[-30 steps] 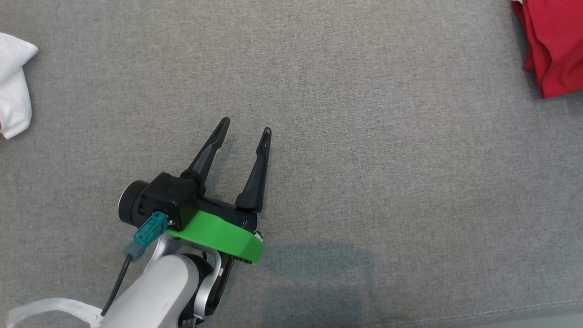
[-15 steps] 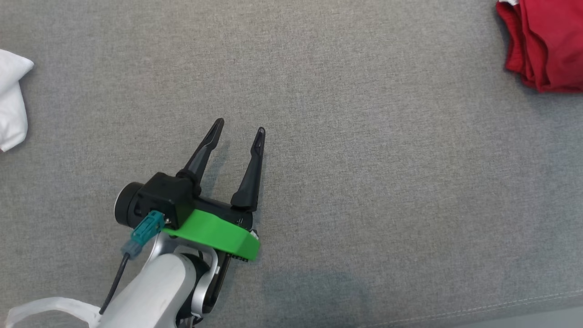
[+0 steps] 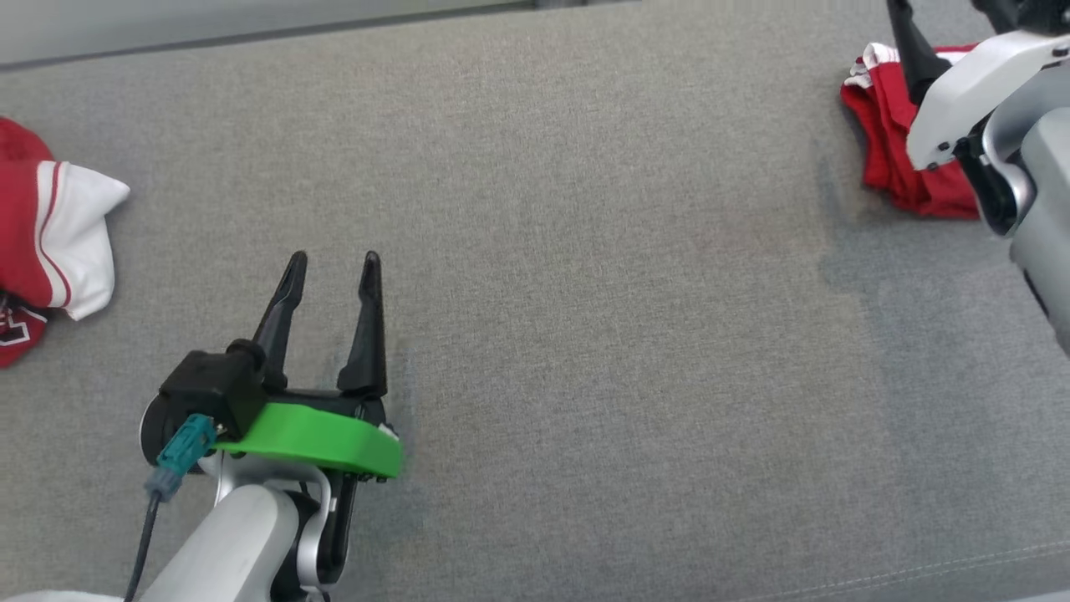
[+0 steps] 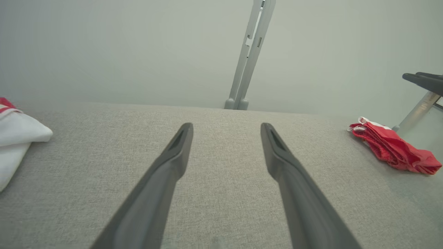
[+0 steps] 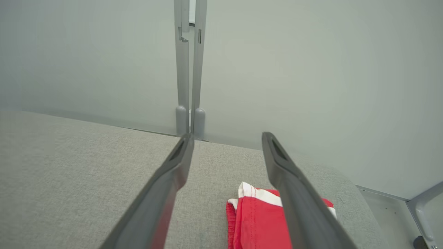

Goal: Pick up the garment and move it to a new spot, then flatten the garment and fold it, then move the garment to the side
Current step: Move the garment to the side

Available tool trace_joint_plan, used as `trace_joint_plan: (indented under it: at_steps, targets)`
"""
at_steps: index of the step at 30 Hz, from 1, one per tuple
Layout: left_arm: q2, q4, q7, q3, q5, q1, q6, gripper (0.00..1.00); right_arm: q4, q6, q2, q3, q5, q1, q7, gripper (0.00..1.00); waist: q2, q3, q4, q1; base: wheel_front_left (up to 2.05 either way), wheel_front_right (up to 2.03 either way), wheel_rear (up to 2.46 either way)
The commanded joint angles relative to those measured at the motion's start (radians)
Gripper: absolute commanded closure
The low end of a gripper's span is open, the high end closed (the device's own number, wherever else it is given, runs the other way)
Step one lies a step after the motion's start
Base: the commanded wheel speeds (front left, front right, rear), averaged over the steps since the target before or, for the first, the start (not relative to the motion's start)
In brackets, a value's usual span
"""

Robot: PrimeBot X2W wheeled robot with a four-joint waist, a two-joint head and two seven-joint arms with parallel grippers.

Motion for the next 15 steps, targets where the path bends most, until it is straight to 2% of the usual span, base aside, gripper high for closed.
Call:
trace_joint_plan:
  at_steps: [1,4,8,13,15]
  targets:
    - [0.006,0.006,-0.008,0.012,-0.005,0.024,0.003,0.0,-0.017,-0.001,0.006,-0.016,-0.016,0.038,-0.003,0.0,0.0,-0.077,0.007,0.0,0.0,0.0,0.0]
    - [0.004,0.019,-0.021,0.052,-0.023,0.067,0.003,0.0,-0.083,-0.001,0.029,-0.104,-0.045,0.108,-0.003,0.0,0.0,-0.119,0.015,0.0,0.0,0.0,0.0]
    - [0.009,0.035,-0.028,0.109,-0.02,0.121,0.004,0.0,-0.176,-0.001,0.067,-0.246,-0.145,0.227,-0.003,0.0,0.0,-0.156,0.028,0.0,0.0,0.0,0.0]
    - [0.004,0.034,-0.029,0.192,0.017,0.185,0.0,0.0,-0.32,-0.001,0.15,-0.44,-0.3,0.414,-0.003,0.0,0.0,-0.183,0.042,0.0,0.0,0.0,0.0]
    - [0.001,0.035,-0.028,0.231,0.043,0.223,-0.014,0.0,-0.413,-0.001,0.207,-0.555,-0.42,0.528,-0.003,0.0,0.0,-0.197,0.045,0.0,0.0,0.0,0.0]
